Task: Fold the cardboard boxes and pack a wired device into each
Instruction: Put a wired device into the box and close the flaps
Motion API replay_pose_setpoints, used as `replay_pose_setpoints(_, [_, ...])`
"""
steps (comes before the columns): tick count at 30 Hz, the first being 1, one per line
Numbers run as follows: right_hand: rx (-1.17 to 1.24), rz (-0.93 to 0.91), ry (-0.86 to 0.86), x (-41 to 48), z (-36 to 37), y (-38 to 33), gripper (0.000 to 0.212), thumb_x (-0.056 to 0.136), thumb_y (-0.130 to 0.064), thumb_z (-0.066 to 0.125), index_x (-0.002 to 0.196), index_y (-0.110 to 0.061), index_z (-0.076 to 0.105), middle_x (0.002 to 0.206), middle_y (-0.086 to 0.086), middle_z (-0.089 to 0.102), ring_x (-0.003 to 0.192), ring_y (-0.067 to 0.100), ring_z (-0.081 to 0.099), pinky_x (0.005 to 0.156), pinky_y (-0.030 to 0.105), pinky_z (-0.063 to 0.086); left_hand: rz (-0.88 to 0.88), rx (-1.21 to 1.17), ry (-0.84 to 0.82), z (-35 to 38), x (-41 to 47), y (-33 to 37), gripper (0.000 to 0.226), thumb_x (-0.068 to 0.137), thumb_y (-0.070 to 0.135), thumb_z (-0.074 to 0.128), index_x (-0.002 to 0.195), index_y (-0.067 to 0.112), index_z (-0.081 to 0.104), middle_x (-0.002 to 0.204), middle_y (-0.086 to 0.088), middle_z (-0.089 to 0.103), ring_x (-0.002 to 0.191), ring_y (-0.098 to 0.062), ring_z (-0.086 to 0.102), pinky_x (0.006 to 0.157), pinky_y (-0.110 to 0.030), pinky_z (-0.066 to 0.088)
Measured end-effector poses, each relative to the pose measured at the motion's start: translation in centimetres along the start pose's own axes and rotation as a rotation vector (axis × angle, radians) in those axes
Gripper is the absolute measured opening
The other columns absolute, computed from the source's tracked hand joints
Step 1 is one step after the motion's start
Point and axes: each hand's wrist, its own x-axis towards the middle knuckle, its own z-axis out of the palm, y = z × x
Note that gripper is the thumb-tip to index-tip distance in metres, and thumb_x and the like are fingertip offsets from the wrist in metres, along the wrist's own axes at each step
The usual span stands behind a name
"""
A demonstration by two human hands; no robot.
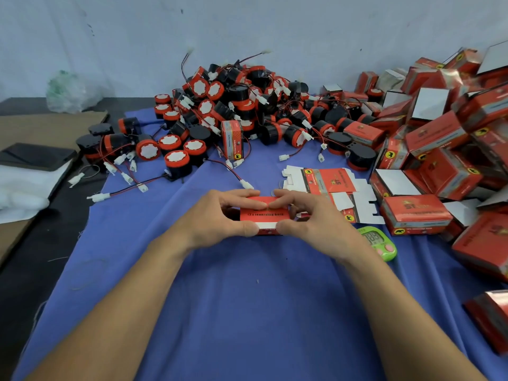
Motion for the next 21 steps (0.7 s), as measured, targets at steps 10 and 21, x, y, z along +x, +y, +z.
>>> replay_pose_setpoints(10, [-0.185,-0.020,0.082,0.04,0.55,-0.86,0.019,0.086,-0.023,0.077,0.092,-0.039,0.068,0.132,-0.019,0.064,0.102,0.001,0.065,0.089,0.029,0.051,0.010,0.137,0.094,0.17,0.14,0.44,0.031,0.073,0.061,0.078,0.104,0.060,0.076,0.137,0.032,0.061,0.129,0.010,0.053,0.112,-0.036,0.047])
replay_pose_setpoints(21, [0.039,0.044,0.079,-0.20,0.31,-0.60,0.023,0.089,-0.011,0.077,0.102,-0.030,0.083,0.126,-0.013,0.071,0.119,-0.008,0.060,0.101,0.025,0.052,0.011,0.096,0.095,0.34,0.08,0.32,0.024,0.085,0.043,0.084,0.105,0.055,0.078,0.136,0.029,0.063,0.128,0.010,0.054,0.111,-0.034,0.048])
